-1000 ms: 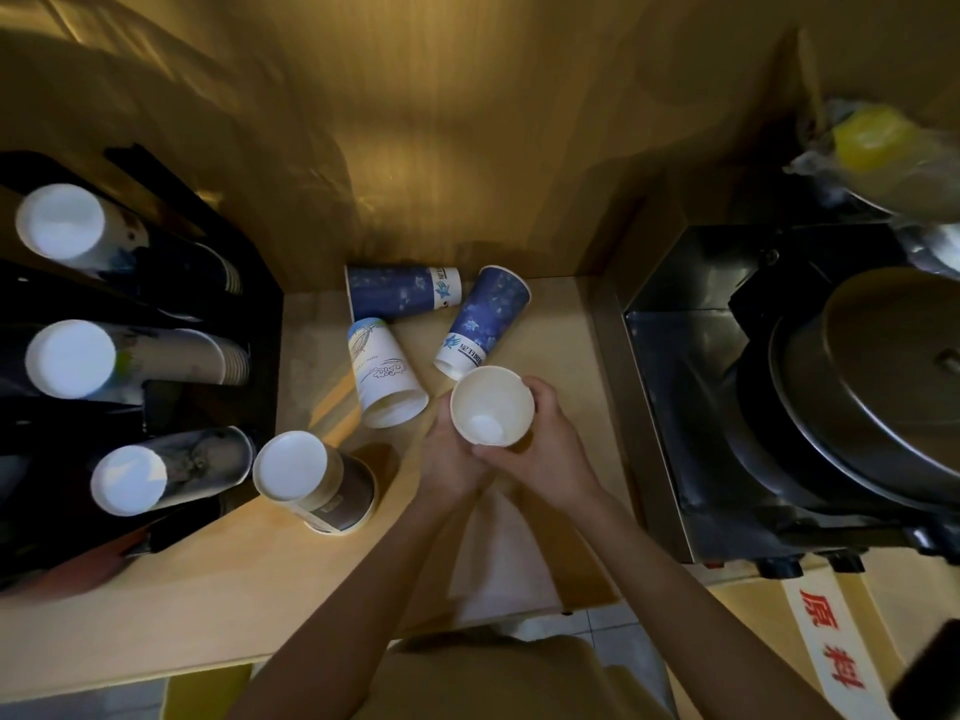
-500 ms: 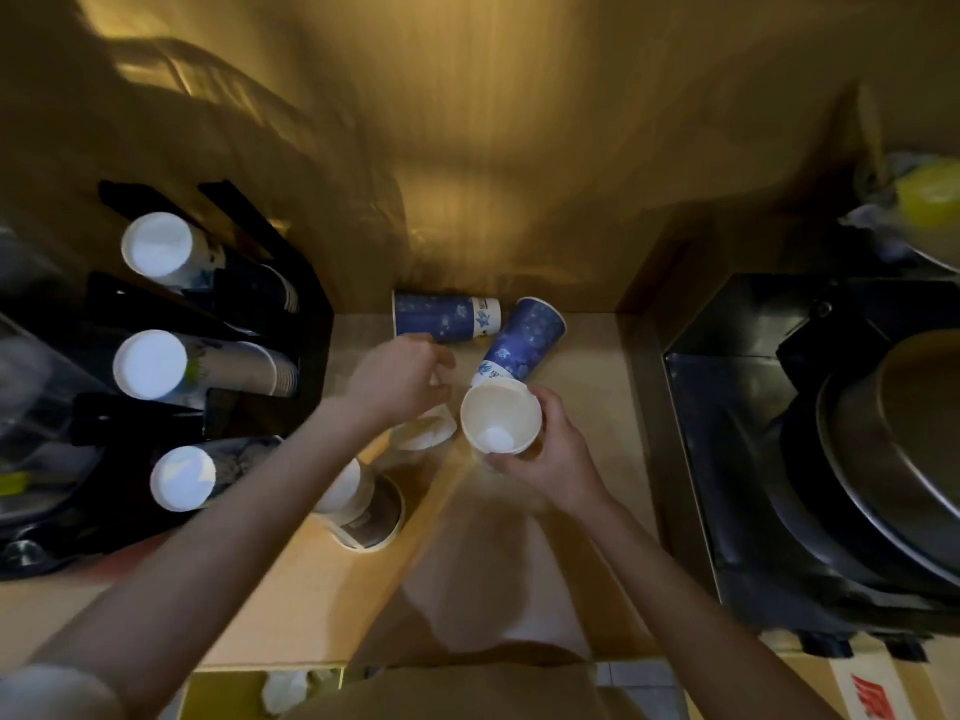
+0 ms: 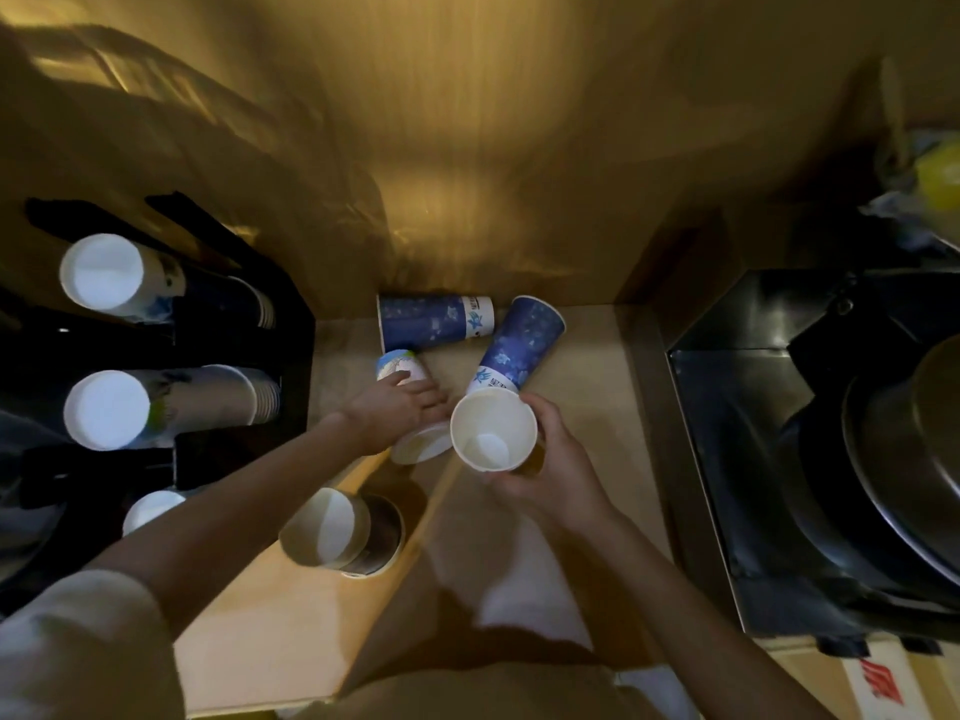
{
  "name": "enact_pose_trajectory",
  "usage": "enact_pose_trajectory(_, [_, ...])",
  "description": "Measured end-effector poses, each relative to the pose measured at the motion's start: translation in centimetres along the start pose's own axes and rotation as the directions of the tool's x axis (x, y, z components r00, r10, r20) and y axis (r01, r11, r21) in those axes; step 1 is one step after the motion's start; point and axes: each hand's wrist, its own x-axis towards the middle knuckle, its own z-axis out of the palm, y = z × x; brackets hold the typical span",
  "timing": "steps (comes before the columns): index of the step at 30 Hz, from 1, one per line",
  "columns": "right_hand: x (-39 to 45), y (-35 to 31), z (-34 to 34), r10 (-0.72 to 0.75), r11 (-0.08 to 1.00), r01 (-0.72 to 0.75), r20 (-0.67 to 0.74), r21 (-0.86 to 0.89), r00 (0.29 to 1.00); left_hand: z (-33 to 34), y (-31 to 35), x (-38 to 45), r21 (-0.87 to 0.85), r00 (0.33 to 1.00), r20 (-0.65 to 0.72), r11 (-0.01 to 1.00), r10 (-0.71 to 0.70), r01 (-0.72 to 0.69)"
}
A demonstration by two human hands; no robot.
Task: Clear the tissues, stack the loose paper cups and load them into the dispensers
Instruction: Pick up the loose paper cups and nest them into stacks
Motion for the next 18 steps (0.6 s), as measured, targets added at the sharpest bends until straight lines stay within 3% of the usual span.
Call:
enact_pose_trajectory(3, [0.0, -0.1, 0.1, 0.001, 1.0, -0.001, -0.011, -0.001, 1.0, 0.2, -0.2, -0.1, -0.086, 0.998, -0.056, 0.996, 0.003, -0.007])
enact_pose_trajectory(6, [0.0, -0.2, 0.1, 0.005, 1.0, -0.005, -0.014, -0.003, 1.0, -0.5, -0.7, -0.5, -0.297, 0.991, -0.116, 0.954, -0.07, 0.033])
enact_pose_trajectory(11, [-0.1, -0.2, 0.0, 0.004, 1.0, -0.004, 0.01, -0.01, 1.0, -2.6, -1.2, -2.8, -0.666, 0.932, -0.044, 0.706, -0.361, 0.241])
enact_pose_trajectory(15, [-0.1, -0.1, 0.0, 0.004, 1.0, -0.004, 0.006, -0.005, 1.0, -5.8, -1.3, -5.8, -0.88, 0.827, -0.112, 0.442, -0.552, 0.176])
enact_pose_trajectory(18, [-0.2, 0.1, 0.1, -0.002, 1.0, 0.002, -0.001, 0.018, 1.0, -8.6, -0.1, -8.2, -0.919, 0.739, -0.212, 0.388, -0.639, 0.072])
